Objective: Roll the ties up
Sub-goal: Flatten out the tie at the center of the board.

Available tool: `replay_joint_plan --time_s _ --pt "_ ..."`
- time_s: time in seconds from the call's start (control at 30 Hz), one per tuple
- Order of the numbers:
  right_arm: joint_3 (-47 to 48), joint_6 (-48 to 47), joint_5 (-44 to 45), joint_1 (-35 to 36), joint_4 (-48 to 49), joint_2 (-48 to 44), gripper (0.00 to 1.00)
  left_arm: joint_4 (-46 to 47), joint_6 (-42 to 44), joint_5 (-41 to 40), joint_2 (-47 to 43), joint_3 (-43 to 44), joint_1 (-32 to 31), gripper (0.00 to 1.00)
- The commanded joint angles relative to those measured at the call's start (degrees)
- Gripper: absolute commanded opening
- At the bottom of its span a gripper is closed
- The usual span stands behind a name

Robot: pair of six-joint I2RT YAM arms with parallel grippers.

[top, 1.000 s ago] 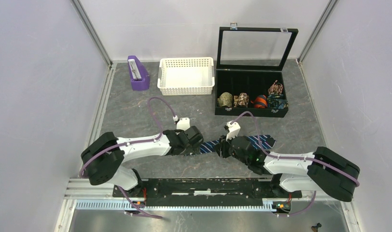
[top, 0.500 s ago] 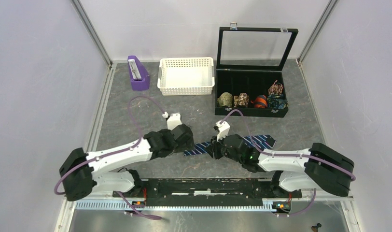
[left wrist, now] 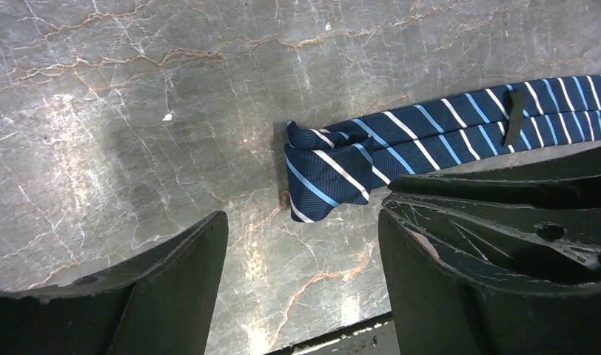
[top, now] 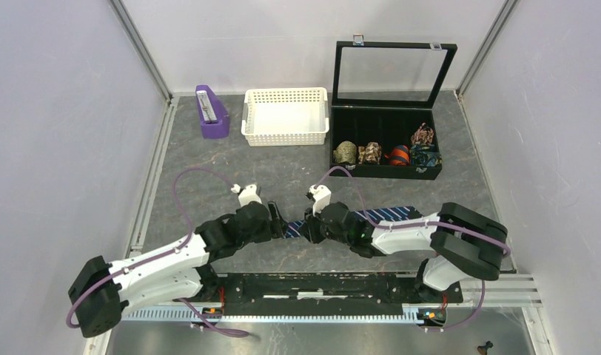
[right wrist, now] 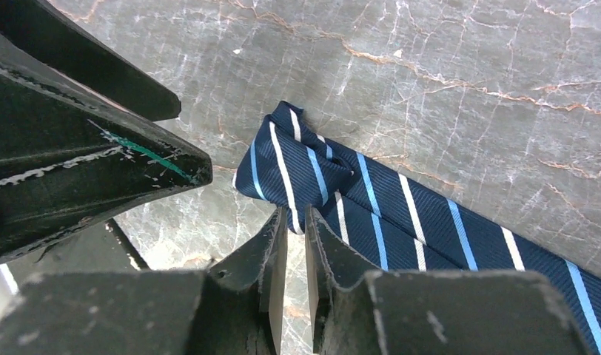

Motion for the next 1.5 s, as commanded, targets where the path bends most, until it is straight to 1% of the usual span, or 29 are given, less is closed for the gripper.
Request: replay_joint_plan --time_s 0.0,0.17,0.37,0.67,0.87,1.03,1.47 --pt "3.0 -0.8 1.9 0.3 2.0 2.6 0.21 11.3 3.2 7.1 -2.3 -4.8 3.1 0.79" --pt "4.2 -1.6 1.6 0.3 2.0 4.1 0.19 18.7 4.2 13.1 -3.8 -9.2 6.5 0.76" --pt "4.9 -1.8 1.8 0.3 1.9 5.4 0.19 22.0 5.3 15.9 -3.4 -11.4 8.2 0.75" --pt "6.0 -3.2 2.9 0.3 0.9 7.5 0.18 27.0 5.5 16.5 -0.9 -13.9 9.4 0.72" --pt "4.8 -2.8 2.1 0.3 1.8 8.6 0.16 30.2 5.5 16.6 1.8 -14.8 9.6 0.69" --pt "4.2 -3.0 1.3 0.3 2.6 9.8 0.14 33.9 4.8 16.1 3.6 -15.8 9.5 0.66" --pt "3.6 -3.4 0.8 0.3 3.2 10.3 0.12 40.3 3.8 15.4 11.2 -16.7 9.5 0.55"
